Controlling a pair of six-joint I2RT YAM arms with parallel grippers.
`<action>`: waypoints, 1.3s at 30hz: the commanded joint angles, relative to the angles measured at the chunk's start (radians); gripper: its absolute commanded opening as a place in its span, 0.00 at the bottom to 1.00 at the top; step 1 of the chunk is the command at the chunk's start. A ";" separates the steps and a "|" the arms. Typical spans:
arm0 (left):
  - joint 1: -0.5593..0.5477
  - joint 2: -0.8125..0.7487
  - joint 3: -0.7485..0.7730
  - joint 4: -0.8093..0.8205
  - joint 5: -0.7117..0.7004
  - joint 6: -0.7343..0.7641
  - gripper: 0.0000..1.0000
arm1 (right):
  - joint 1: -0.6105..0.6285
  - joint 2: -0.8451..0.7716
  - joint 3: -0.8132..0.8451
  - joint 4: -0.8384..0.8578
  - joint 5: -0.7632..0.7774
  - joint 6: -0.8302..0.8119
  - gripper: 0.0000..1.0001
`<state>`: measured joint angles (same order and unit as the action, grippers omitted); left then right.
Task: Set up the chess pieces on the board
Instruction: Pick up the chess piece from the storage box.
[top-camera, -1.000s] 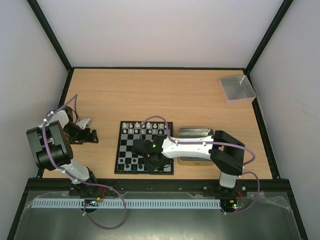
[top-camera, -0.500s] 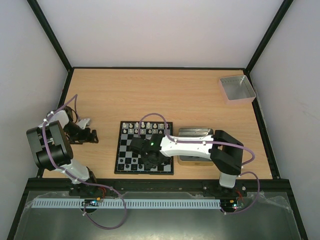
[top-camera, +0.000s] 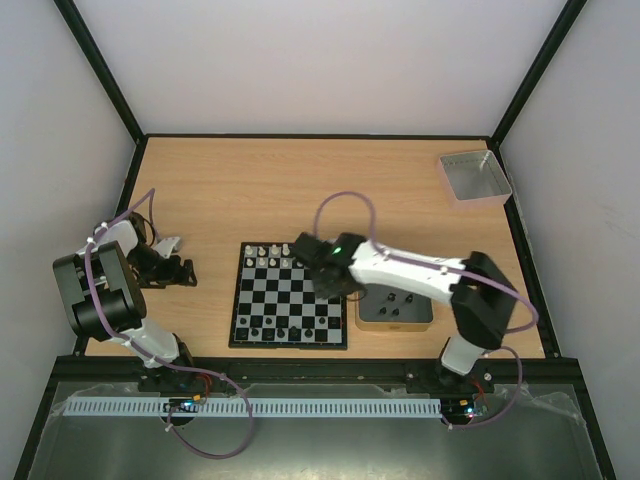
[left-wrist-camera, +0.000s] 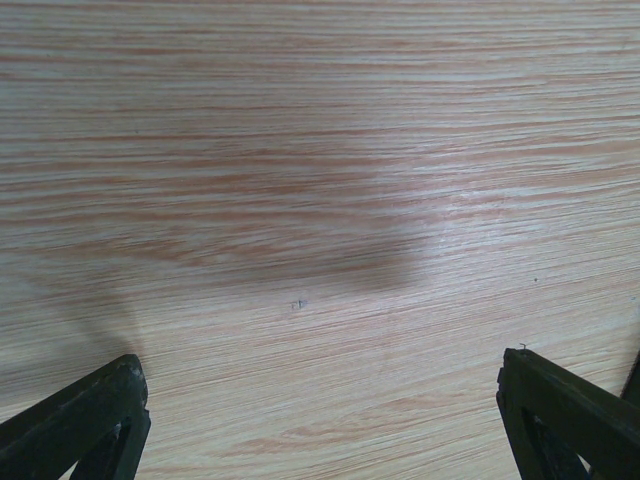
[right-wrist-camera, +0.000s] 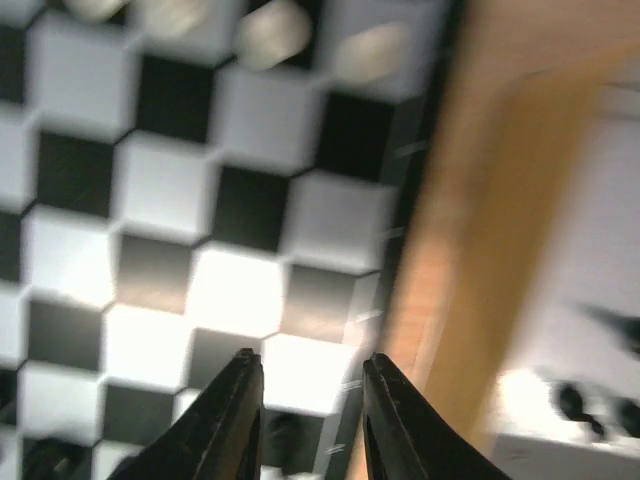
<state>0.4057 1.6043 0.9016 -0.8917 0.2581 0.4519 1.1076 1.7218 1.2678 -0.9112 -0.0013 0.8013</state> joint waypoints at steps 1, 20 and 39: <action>-0.004 0.006 -0.008 -0.018 0.006 0.002 0.95 | -0.168 -0.159 -0.102 -0.067 0.077 0.001 0.28; -0.005 0.008 -0.008 -0.016 0.003 0.000 0.95 | -0.431 -0.311 -0.413 0.027 0.015 -0.041 0.31; -0.005 0.002 -0.008 -0.012 -0.003 -0.004 0.95 | -0.456 -0.288 -0.465 0.080 0.014 -0.080 0.15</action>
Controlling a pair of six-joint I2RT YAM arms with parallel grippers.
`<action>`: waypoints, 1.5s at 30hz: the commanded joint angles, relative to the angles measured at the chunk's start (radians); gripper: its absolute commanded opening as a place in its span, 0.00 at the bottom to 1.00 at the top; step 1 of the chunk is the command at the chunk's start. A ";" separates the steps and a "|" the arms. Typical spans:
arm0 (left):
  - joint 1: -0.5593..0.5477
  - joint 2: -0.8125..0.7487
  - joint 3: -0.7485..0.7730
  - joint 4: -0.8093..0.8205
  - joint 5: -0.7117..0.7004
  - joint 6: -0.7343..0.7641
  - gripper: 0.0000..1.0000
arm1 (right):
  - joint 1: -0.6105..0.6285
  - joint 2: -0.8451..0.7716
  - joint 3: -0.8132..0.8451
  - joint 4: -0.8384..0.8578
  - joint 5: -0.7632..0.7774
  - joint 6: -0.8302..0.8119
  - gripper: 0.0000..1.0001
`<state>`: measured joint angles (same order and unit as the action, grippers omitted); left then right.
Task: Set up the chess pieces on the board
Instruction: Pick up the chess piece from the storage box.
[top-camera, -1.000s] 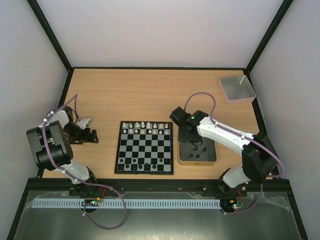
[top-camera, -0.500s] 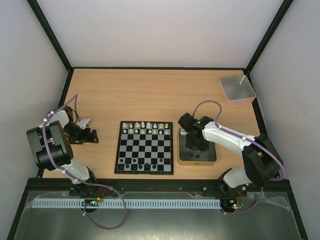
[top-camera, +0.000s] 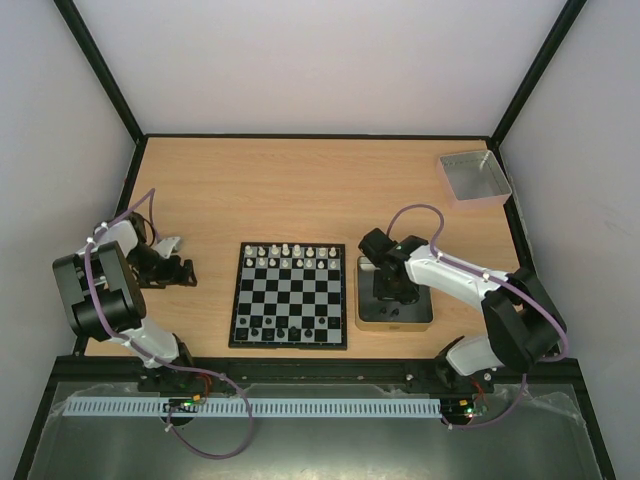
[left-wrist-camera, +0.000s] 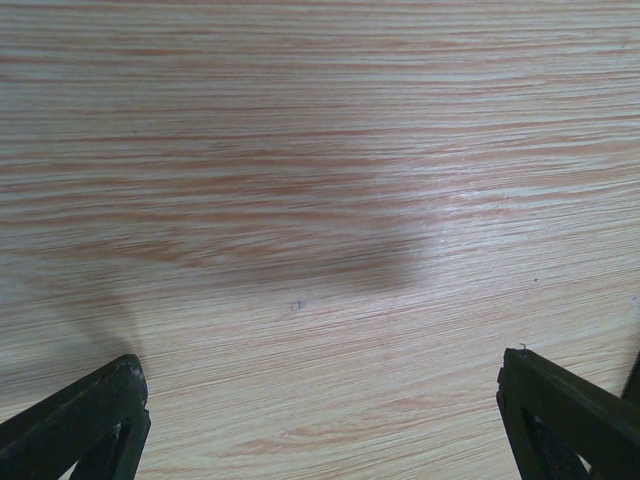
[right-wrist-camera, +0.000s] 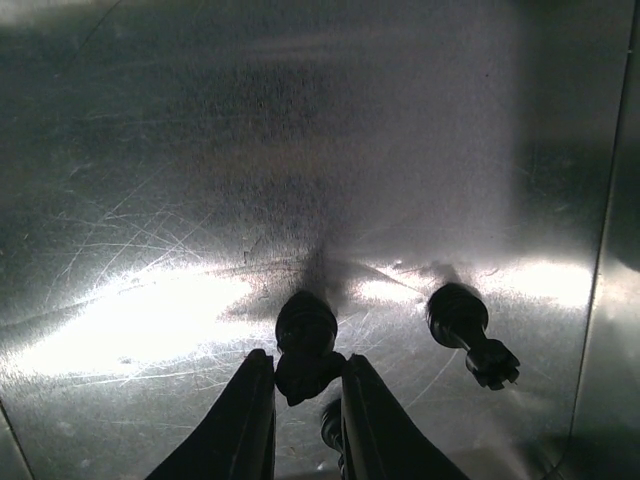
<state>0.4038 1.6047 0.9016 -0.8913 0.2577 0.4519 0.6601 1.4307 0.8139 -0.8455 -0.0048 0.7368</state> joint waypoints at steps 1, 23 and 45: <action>-0.003 0.001 -0.009 -0.013 -0.003 -0.004 0.95 | -0.010 0.007 -0.009 0.015 0.018 -0.017 0.15; -0.003 0.012 -0.010 -0.014 -0.003 -0.005 0.95 | -0.016 0.105 0.004 0.062 -0.006 -0.061 0.10; -0.010 0.018 -0.009 -0.018 0.007 0.003 0.95 | 0.010 -0.005 0.137 -0.124 -0.017 -0.038 0.09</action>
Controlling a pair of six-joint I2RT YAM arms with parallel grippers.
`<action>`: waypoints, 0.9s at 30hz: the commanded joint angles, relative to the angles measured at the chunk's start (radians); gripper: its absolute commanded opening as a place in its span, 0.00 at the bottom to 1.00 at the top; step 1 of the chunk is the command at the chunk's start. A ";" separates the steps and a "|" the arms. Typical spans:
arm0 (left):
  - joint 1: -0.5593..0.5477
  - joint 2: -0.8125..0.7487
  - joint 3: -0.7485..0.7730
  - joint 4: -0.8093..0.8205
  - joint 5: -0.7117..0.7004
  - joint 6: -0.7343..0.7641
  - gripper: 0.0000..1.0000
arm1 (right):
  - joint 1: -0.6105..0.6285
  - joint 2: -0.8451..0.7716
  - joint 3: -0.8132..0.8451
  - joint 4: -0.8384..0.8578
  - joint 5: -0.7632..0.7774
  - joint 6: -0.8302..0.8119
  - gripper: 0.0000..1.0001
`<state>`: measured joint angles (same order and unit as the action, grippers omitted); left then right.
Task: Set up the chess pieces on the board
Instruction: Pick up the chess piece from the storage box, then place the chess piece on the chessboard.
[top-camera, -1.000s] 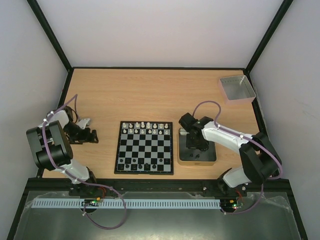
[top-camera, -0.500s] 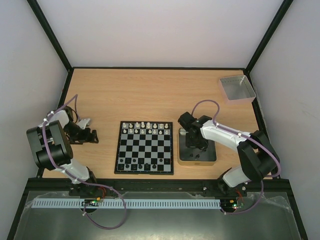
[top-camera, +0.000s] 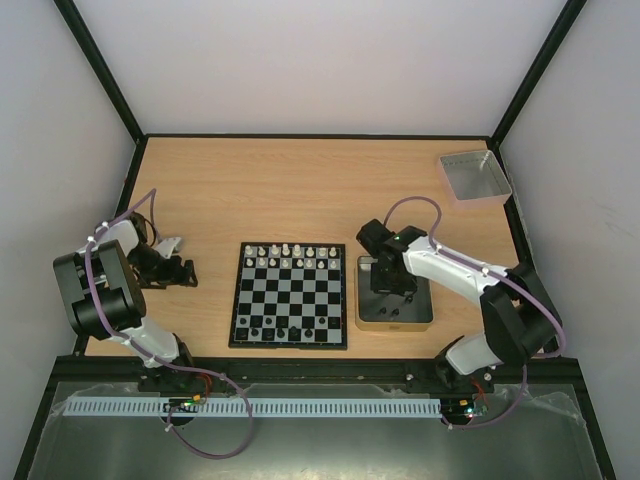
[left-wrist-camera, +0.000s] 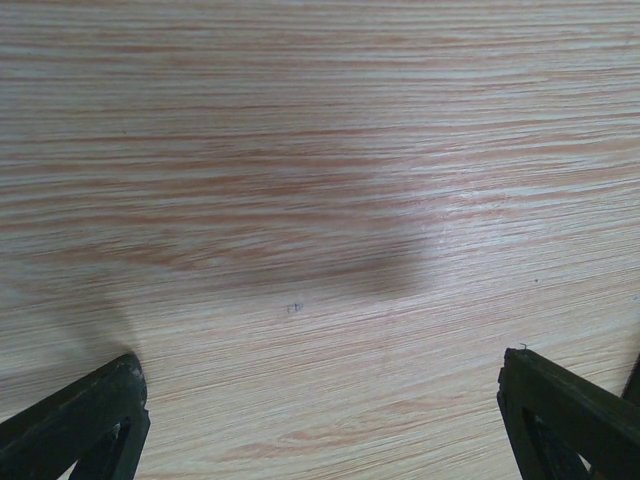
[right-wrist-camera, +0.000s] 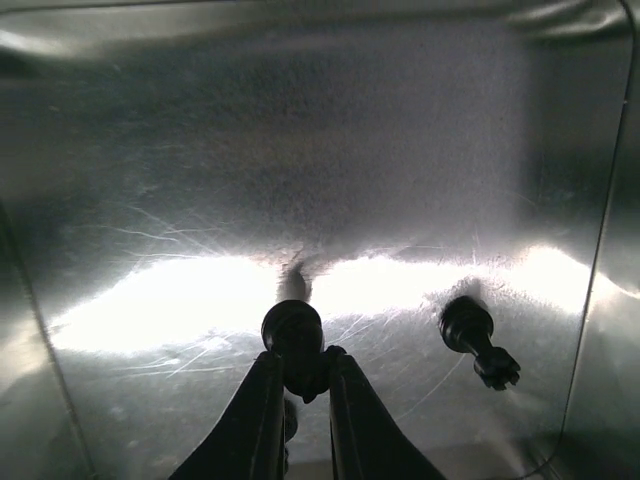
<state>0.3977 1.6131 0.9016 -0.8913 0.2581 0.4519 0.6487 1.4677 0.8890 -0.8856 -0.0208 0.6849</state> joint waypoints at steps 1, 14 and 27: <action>-0.005 0.010 -0.008 -0.018 0.008 0.004 0.95 | 0.032 -0.044 0.076 -0.093 -0.001 0.019 0.09; -0.006 0.004 -0.007 -0.019 0.011 0.005 0.95 | 0.370 0.029 0.280 -0.198 0.012 0.172 0.09; -0.006 -0.001 -0.006 -0.021 0.014 0.008 0.95 | 0.660 0.192 0.398 -0.225 -0.017 0.233 0.09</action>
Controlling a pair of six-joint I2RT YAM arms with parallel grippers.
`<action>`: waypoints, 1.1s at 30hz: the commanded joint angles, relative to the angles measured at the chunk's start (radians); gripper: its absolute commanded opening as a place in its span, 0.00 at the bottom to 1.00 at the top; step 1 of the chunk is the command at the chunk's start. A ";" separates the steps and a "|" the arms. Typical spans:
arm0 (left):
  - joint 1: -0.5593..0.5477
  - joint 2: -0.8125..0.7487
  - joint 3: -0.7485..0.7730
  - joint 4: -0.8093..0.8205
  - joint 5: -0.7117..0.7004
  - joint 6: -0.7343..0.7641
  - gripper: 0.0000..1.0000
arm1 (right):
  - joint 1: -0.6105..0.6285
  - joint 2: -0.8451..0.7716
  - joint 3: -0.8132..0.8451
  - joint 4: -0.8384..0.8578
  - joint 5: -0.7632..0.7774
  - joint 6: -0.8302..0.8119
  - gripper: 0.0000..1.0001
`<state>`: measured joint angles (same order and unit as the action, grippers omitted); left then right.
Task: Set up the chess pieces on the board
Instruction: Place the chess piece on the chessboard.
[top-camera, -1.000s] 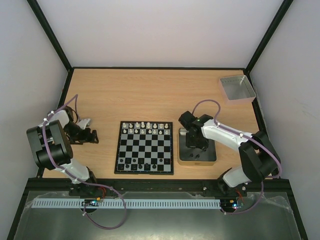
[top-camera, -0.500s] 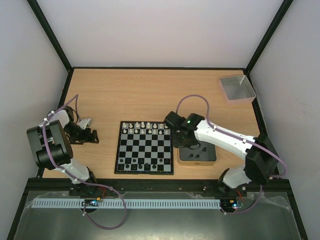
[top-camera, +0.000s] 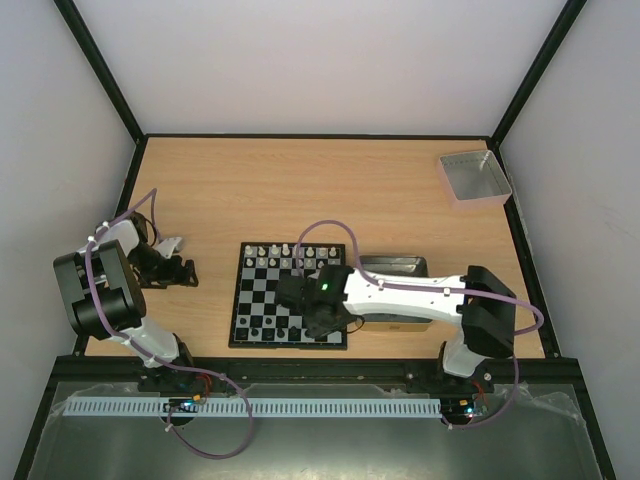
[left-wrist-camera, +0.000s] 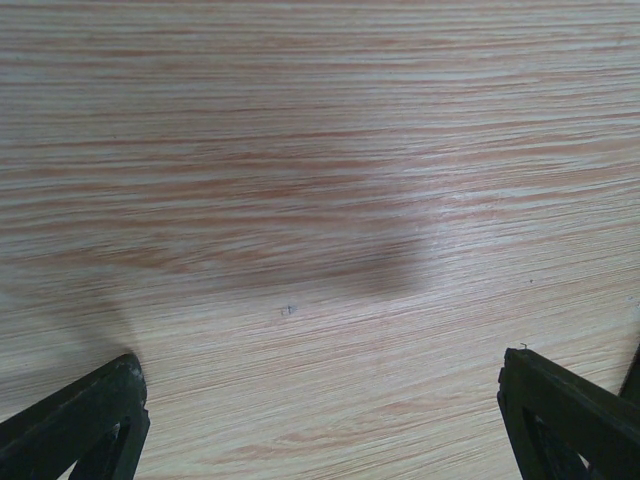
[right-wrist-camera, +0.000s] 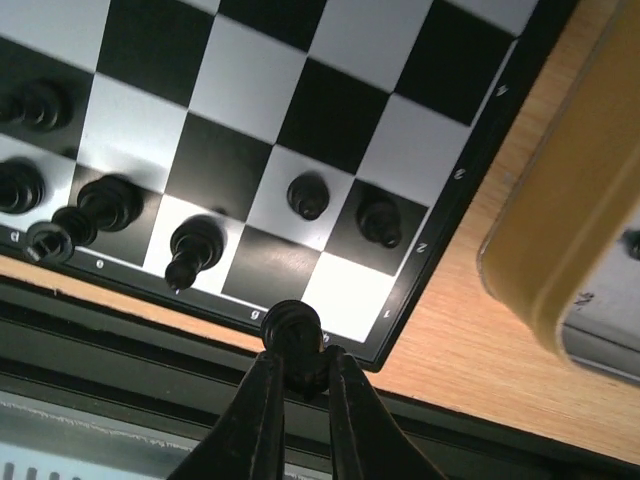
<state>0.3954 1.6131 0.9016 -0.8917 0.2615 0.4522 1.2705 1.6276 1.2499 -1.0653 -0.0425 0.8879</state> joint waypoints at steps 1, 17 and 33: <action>-0.004 -0.002 -0.006 -0.020 0.011 0.008 0.95 | 0.044 0.042 0.037 -0.043 0.003 0.031 0.09; 0.002 -0.010 -0.007 -0.020 0.013 0.009 0.95 | 0.047 0.145 0.033 0.005 0.020 0.000 0.10; 0.003 -0.008 -0.006 -0.020 0.010 0.006 0.95 | 0.047 0.182 0.039 0.028 0.041 -0.017 0.10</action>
<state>0.3958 1.6131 0.9016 -0.8917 0.2619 0.4526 1.3144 1.7916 1.2636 -1.0409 -0.0383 0.8776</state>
